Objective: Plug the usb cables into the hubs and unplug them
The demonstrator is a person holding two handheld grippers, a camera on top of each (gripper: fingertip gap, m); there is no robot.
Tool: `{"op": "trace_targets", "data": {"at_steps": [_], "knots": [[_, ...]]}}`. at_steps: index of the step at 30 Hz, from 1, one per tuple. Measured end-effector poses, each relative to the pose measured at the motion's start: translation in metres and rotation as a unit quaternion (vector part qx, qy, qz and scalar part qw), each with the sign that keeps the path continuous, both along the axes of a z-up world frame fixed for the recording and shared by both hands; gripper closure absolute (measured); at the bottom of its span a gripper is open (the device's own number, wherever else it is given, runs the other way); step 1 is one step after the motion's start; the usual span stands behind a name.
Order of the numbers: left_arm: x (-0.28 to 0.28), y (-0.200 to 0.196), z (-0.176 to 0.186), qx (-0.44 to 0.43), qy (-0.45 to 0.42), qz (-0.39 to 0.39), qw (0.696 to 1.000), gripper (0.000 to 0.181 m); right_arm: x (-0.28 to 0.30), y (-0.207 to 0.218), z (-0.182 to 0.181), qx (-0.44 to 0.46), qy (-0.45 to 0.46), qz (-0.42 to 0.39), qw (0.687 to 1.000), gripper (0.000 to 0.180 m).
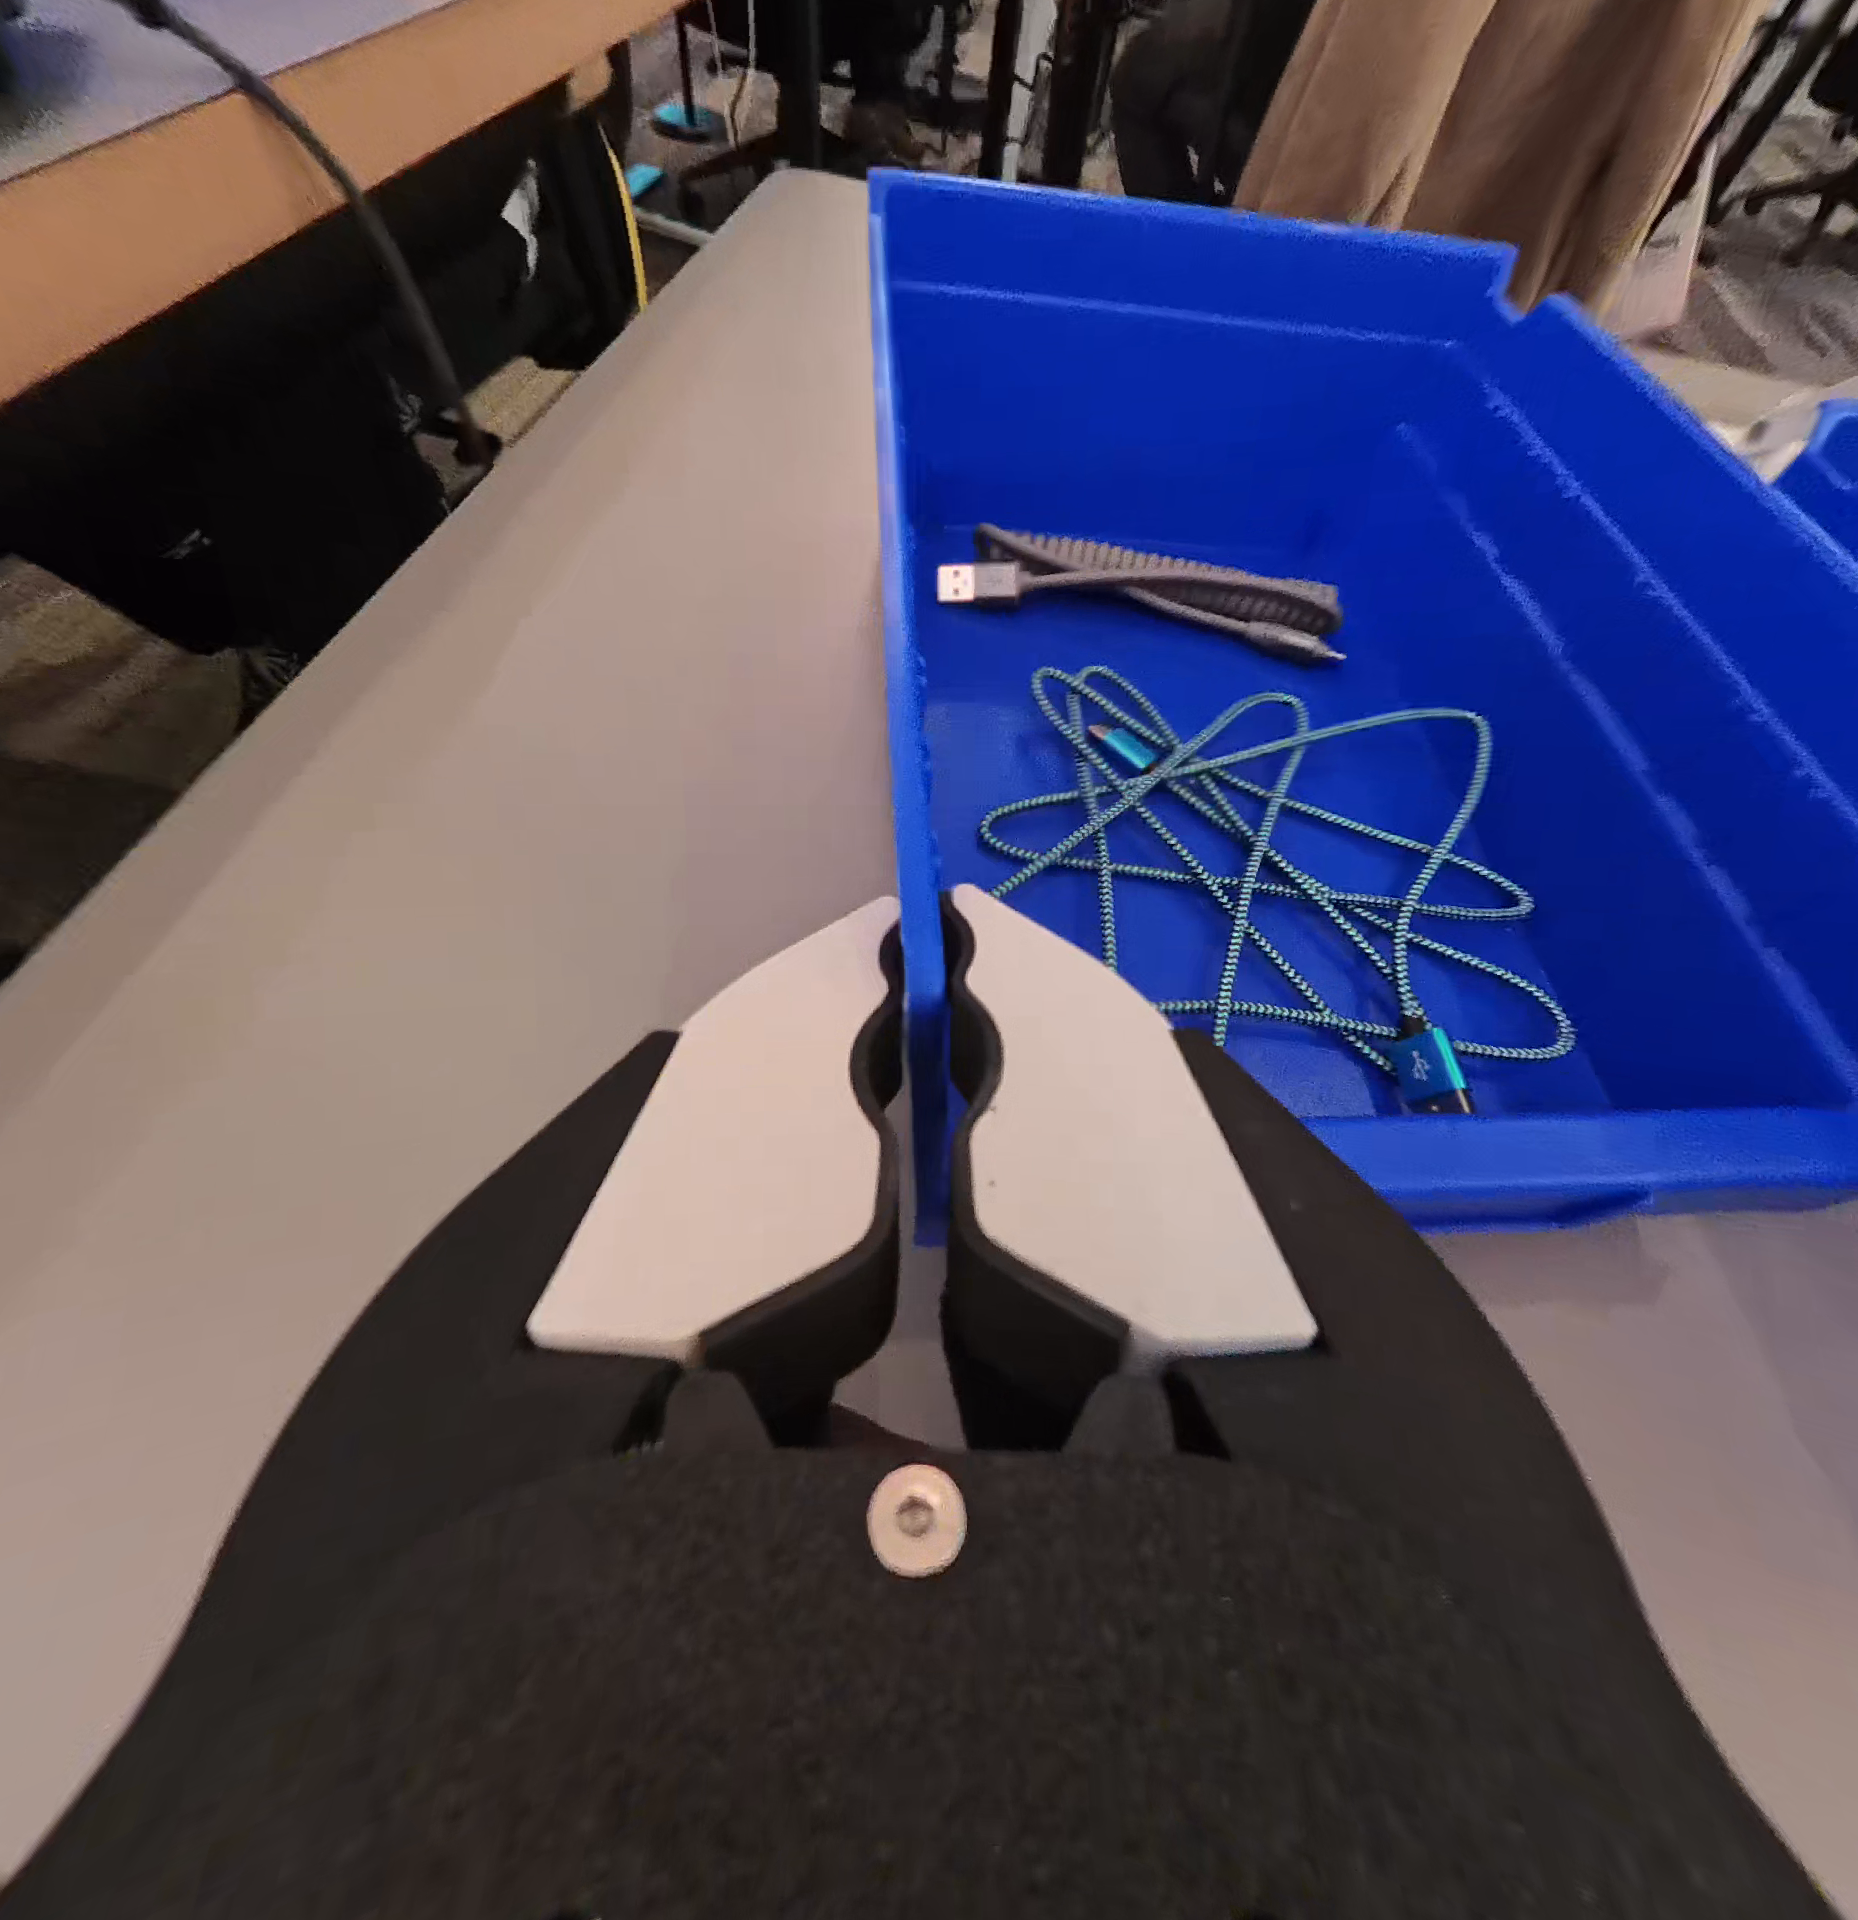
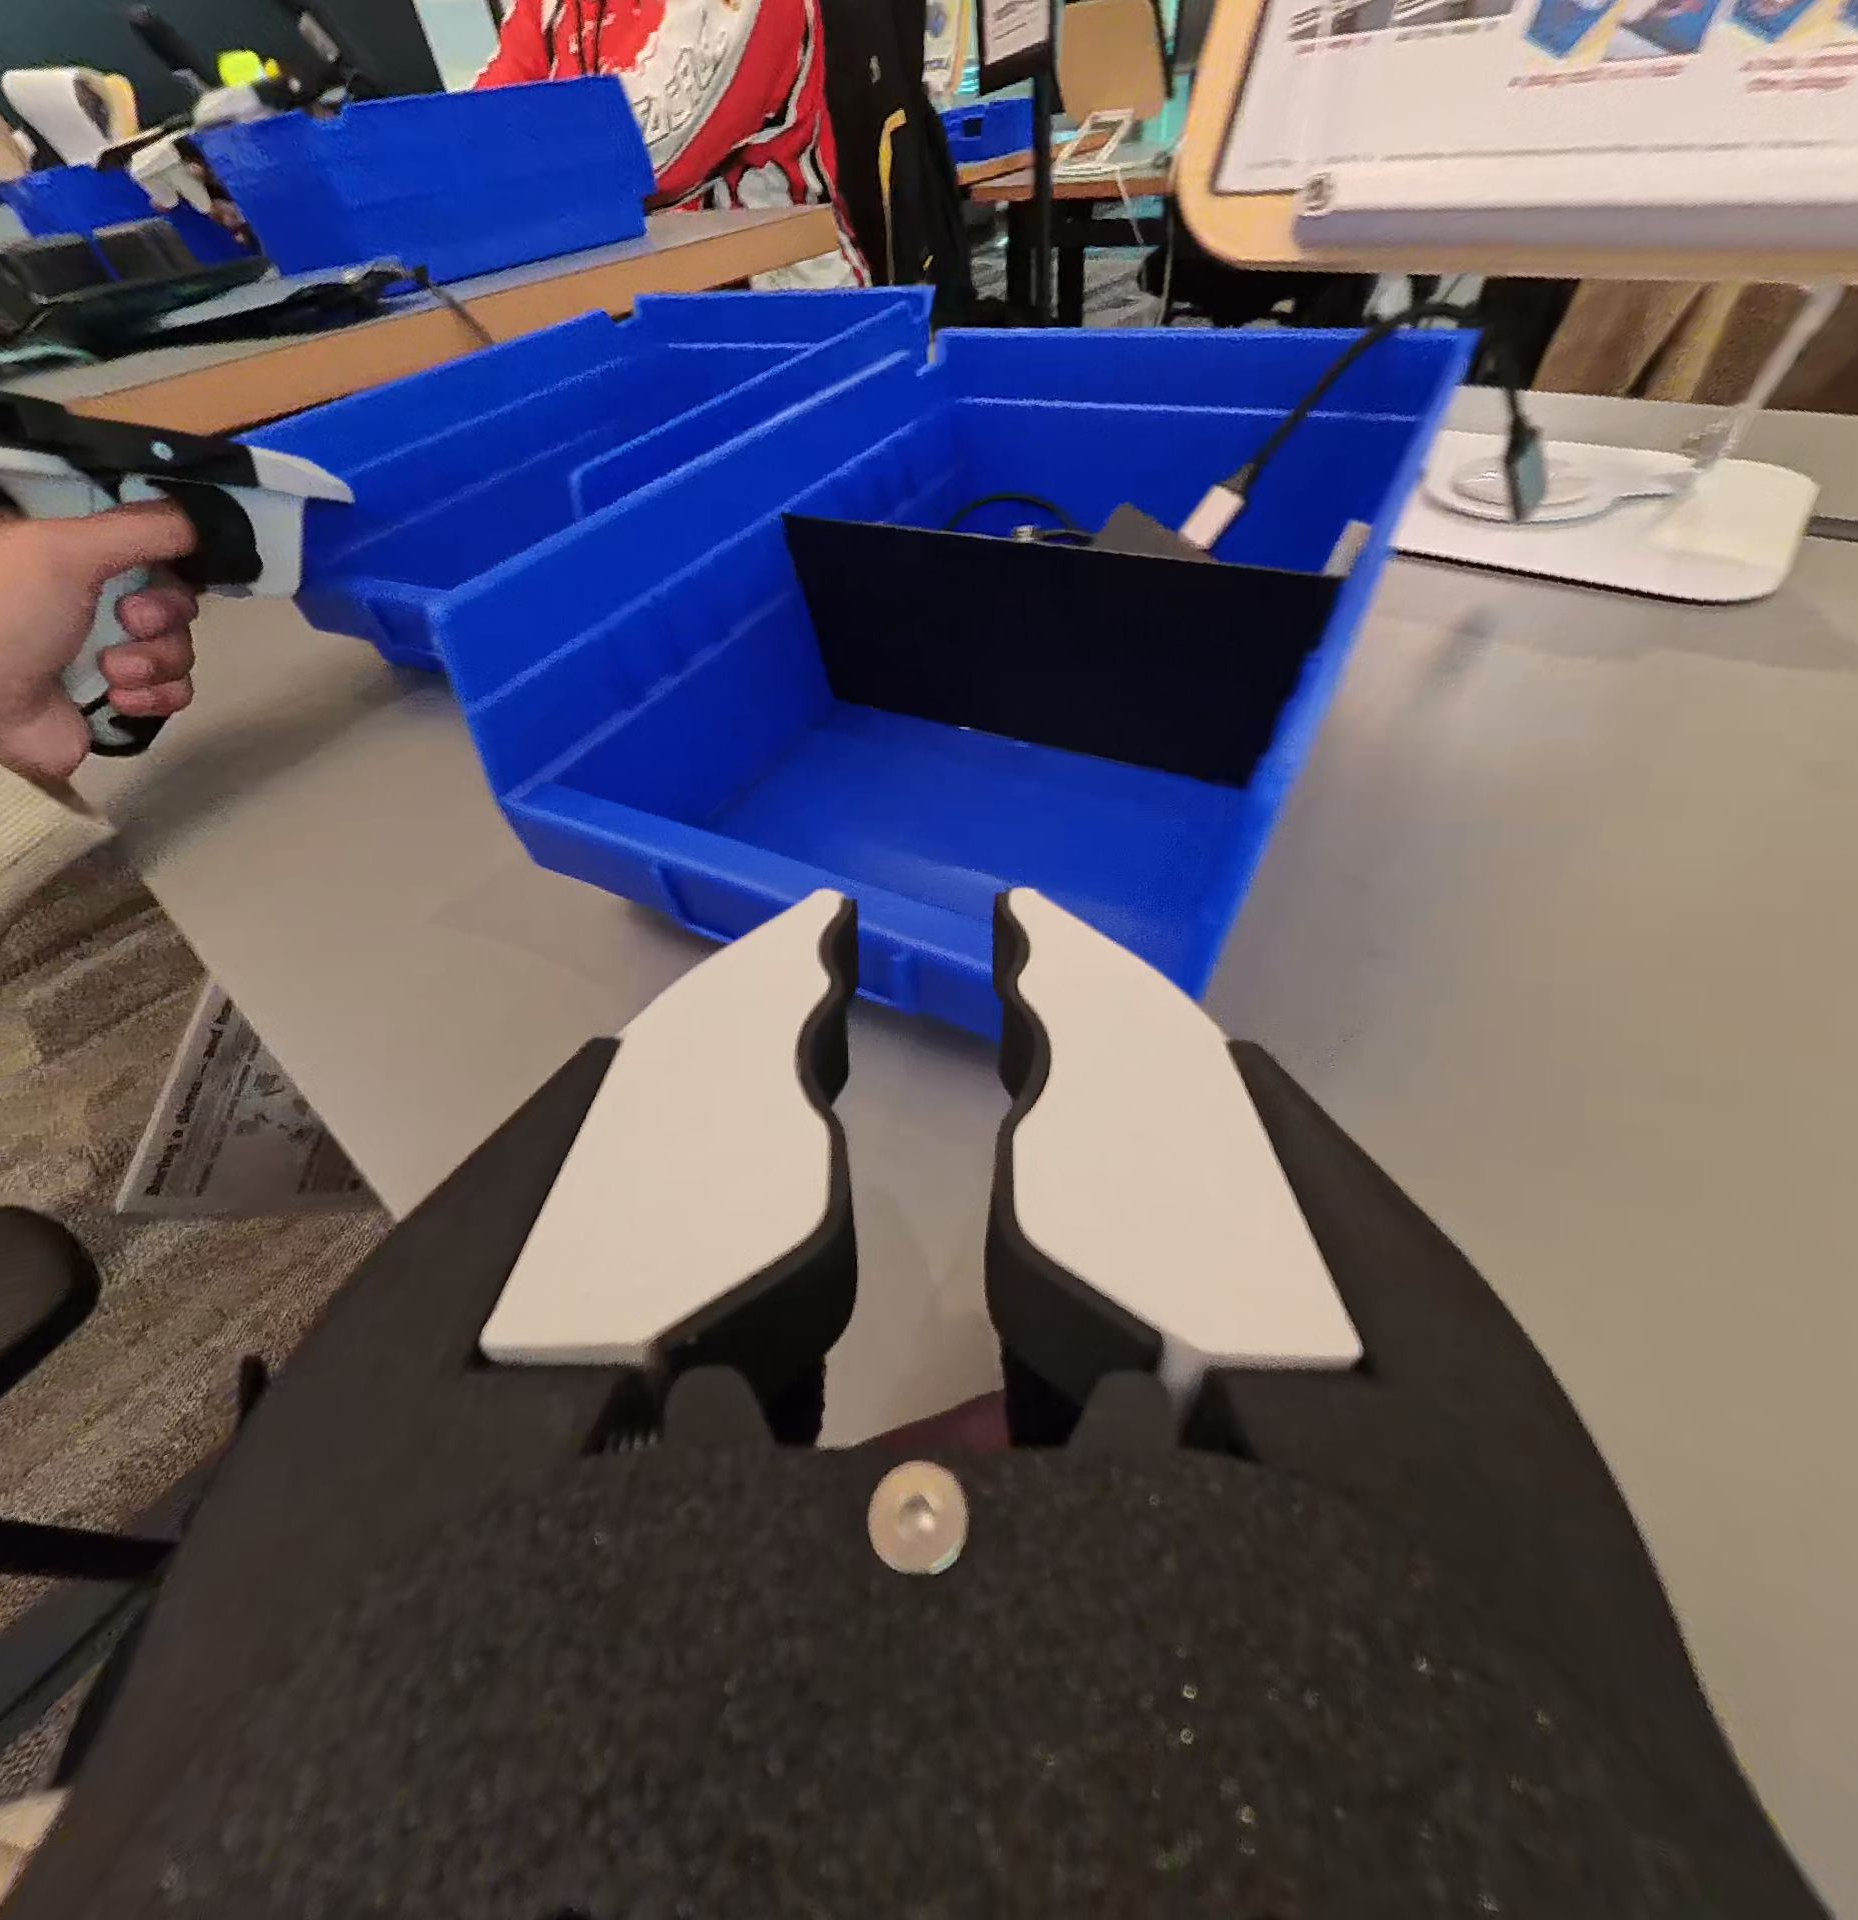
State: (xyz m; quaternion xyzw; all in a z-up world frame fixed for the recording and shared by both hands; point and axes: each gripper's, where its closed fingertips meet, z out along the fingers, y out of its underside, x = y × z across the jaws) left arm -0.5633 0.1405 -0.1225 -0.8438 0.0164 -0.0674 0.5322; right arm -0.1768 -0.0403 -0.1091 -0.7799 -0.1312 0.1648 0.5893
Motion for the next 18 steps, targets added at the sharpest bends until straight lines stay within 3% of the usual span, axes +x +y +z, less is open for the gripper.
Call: {"op": "trace_targets", "data": {"at_steps": [11, 15, 17, 18], "knots": [[0.013, -0.156, 0.001, 0.028, 0.01, 0.065, 0.997, 0.177, -0.157, -0.006, 0.002, 0.012, -0.047, 0.089, 0.995, 0.143], [0.022, -0.198, 0.001, 0.033, -0.002, 0.067, 0.997, 0.178, -0.173, 0.008, -0.001, 0.009, -0.051, 0.053, 0.997, 0.135], [0.03, -0.213, 0.001, 0.041, -0.007, 0.064, 0.997, 0.176, -0.183, 0.007, -0.006, -0.004, -0.041, 0.073, 0.996, 0.118], [0.033, -0.218, 0.001, 0.044, 0.004, 0.067, 0.997, 0.176, -0.188, 0.004, -0.006, -0.014, -0.028, 0.084, 0.996, 0.128]]}}
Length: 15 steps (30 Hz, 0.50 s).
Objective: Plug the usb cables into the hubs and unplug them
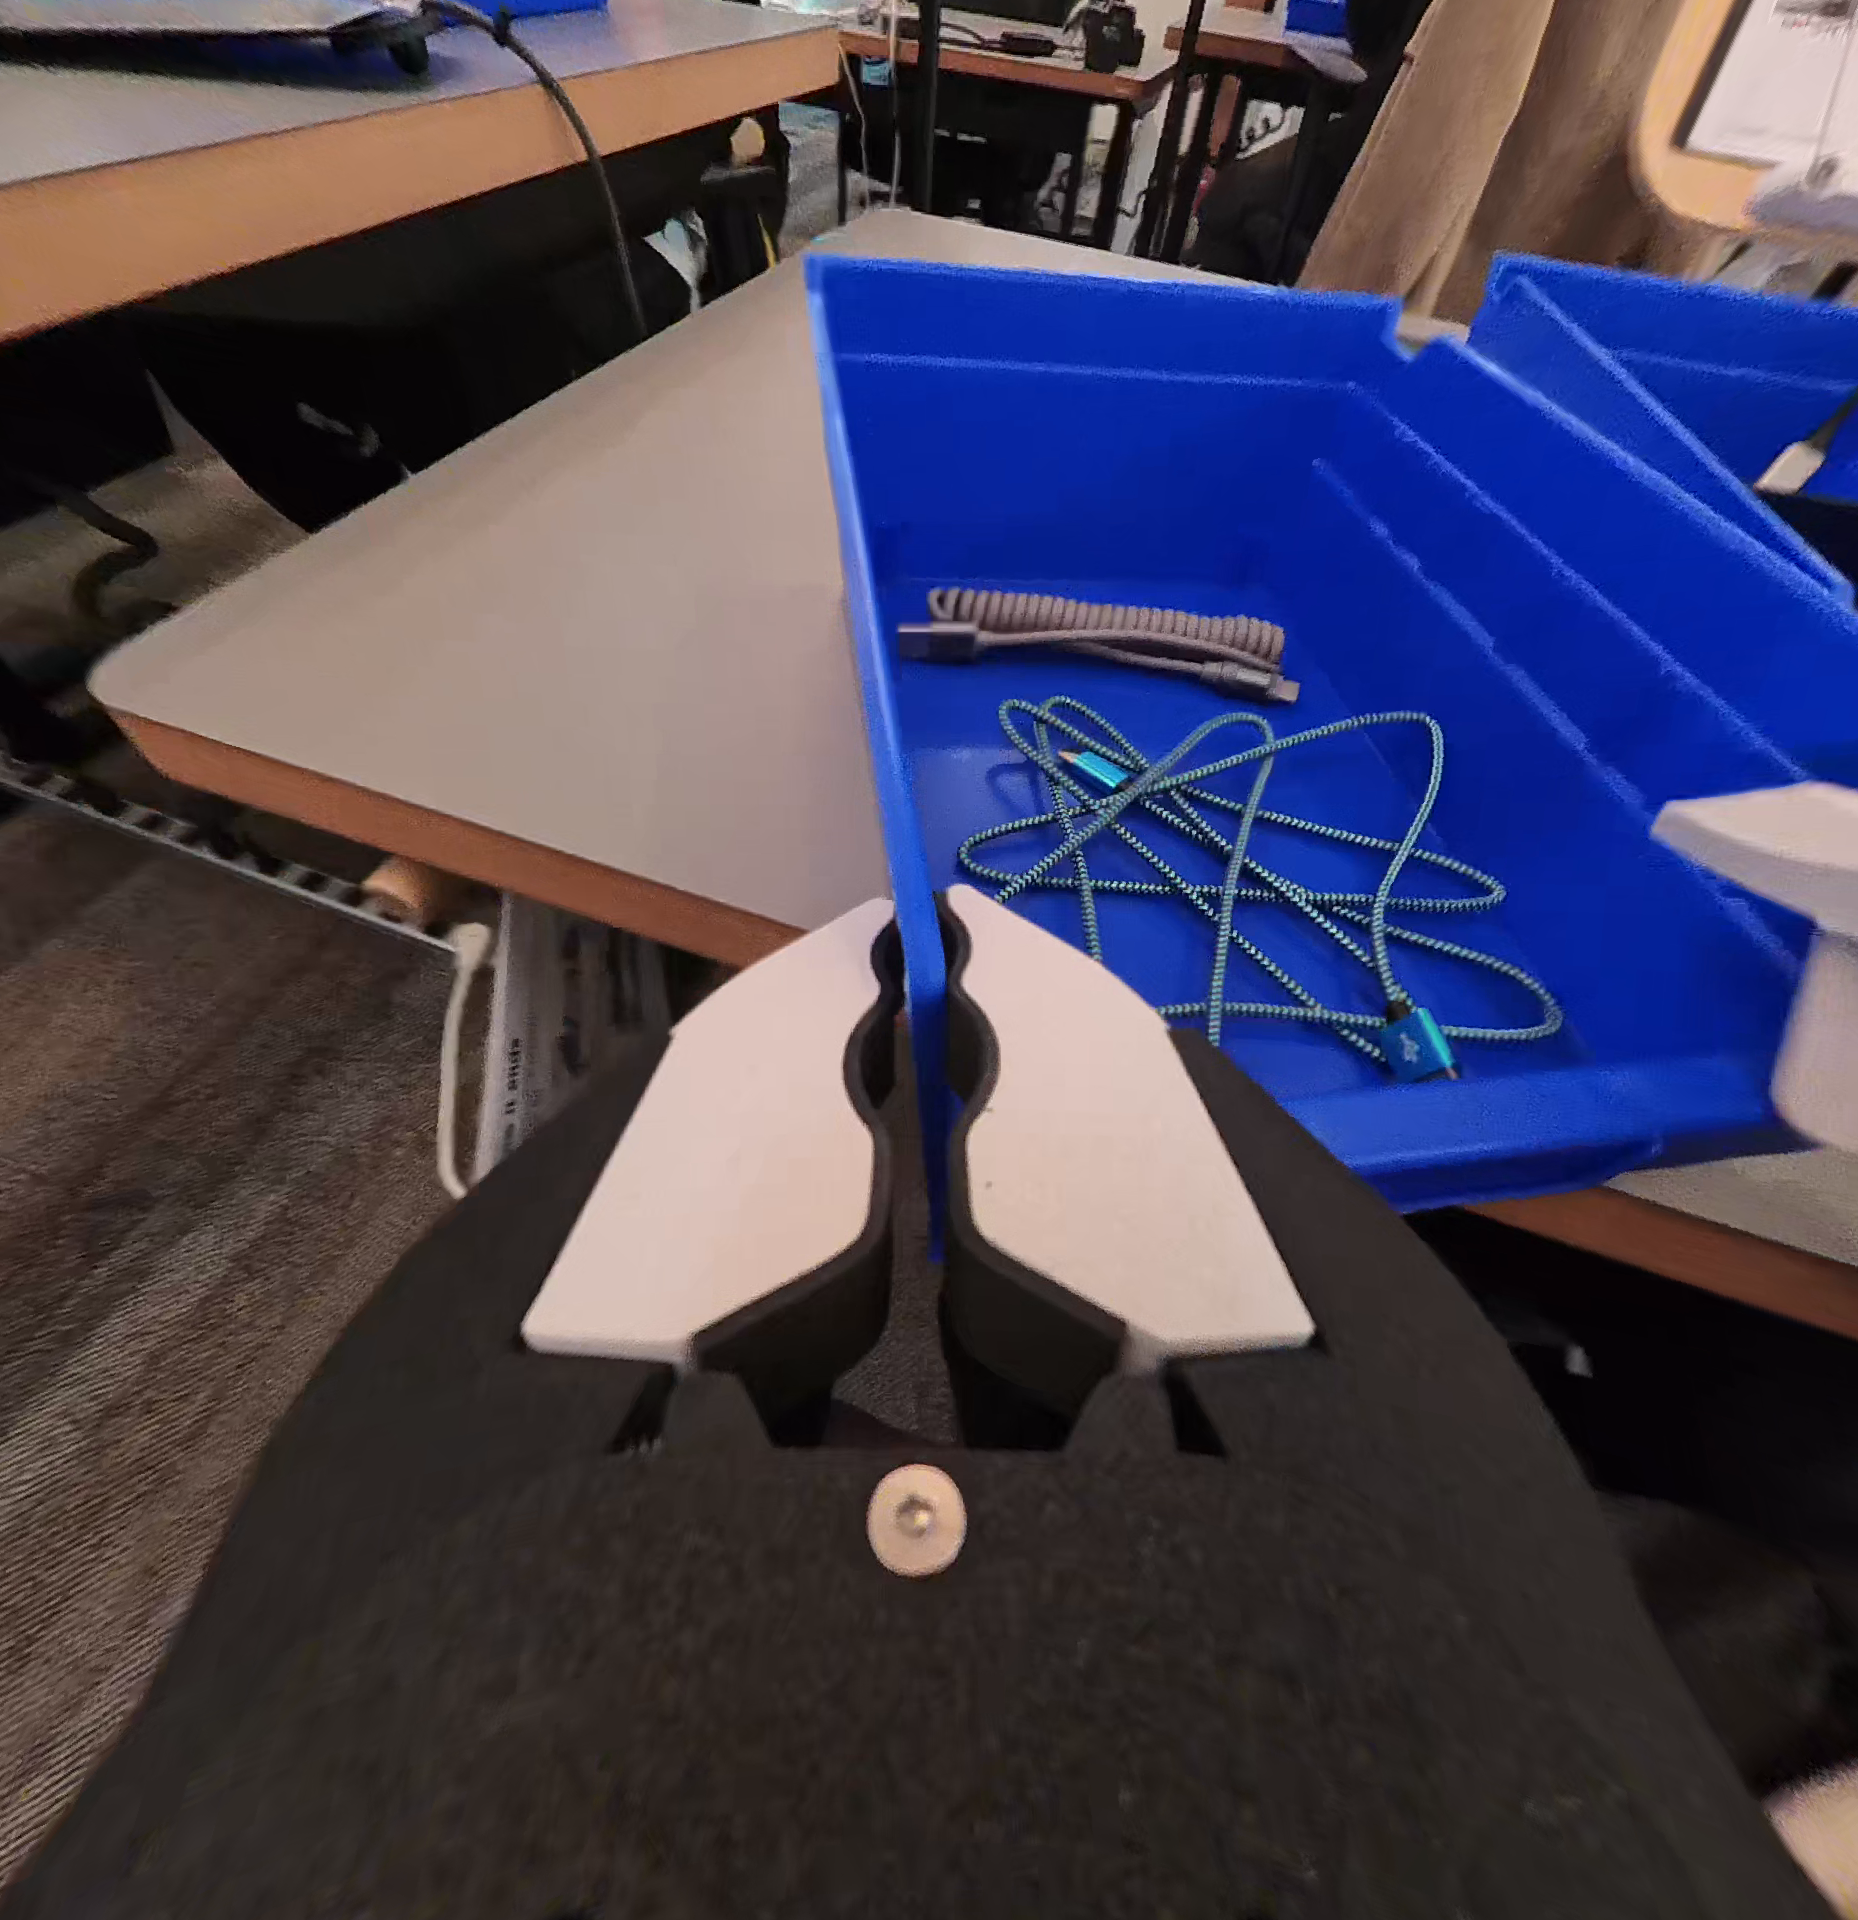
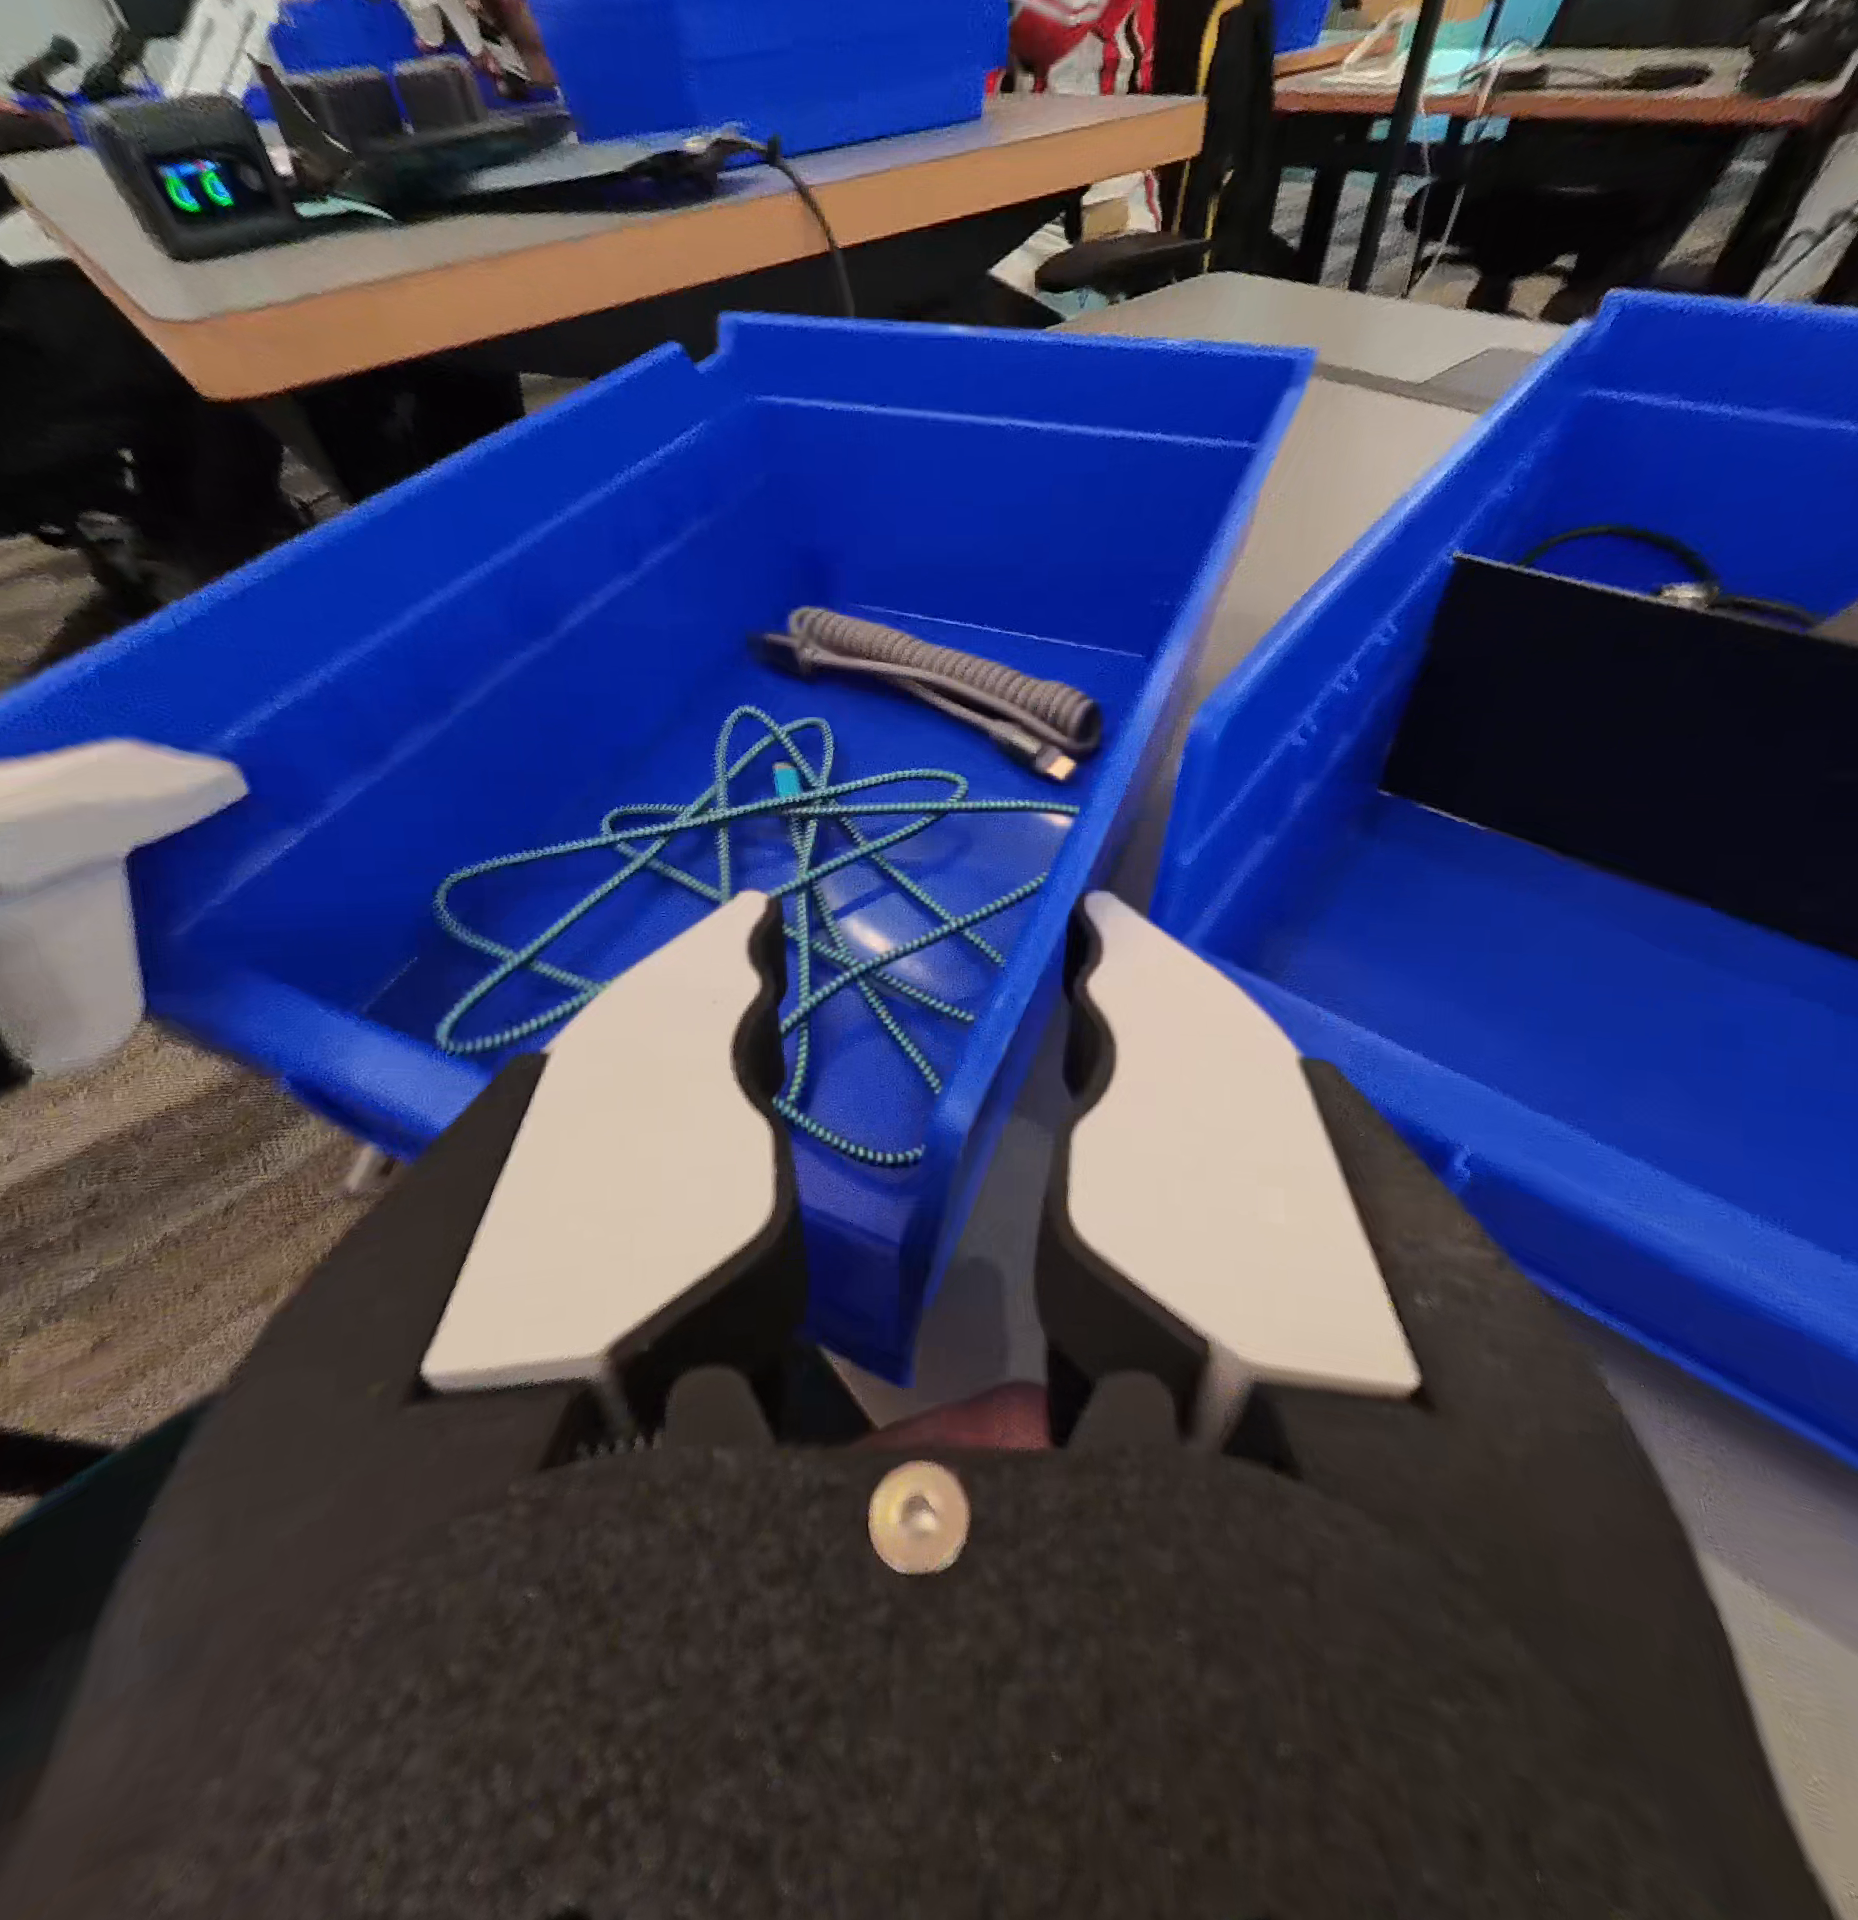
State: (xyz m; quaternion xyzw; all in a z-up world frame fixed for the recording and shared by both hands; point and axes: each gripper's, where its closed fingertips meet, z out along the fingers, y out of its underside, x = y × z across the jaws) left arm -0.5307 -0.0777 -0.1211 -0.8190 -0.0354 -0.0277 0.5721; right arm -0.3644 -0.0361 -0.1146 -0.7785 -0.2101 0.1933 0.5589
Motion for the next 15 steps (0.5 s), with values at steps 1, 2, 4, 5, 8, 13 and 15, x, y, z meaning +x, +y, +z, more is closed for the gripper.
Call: {"op": "trace_targets", "data": {"at_steps": [1, 2, 4, 5, 8, 13, 15], "knots": [[0.002, -0.005, 0.0, 0.001, 0.012, 0.008, 1.0, 0.176, 0.002, 0.001, 0.0, -0.004, -0.006, -0.01, 1.0, 0.132], [0.002, -0.009, 0.0, 0.002, 0.015, 0.016, 1.0, 0.177, 0.007, 0.003, 0.002, -0.007, -0.015, -0.026, 1.0, 0.146], [0.005, -0.015, 0.003, 0.014, 0.017, 0.018, 1.0, 0.176, 0.017, 0.008, 0.002, -0.007, -0.021, -0.039, 0.999, 0.17], [0.009, -0.019, 0.004, 0.02, 0.026, 0.021, 0.999, 0.176, 0.019, 0.009, 0.002, -0.009, -0.014, -0.041, 0.999, 0.172], [0.021, -0.03, 0.016, 0.054, 0.058, 0.035, 0.996, 0.175, 0.028, 0.01, 0.013, 0.022, -0.017, -0.067, 0.997, 0.177], [0.046, -0.036, 0.068, 0.12, 0.06, 0.023, 0.991, 0.175, 0.053, -0.001, 0.075, 0.094, 0.004, -0.087, 0.992, 0.177], [0.063, -0.031, 0.1, 0.148, 0.066, 0.0, 0.987, 0.175, 0.073, -0.005, 0.103, 0.118, 0.016, -0.104, 0.987, 0.177]]}}
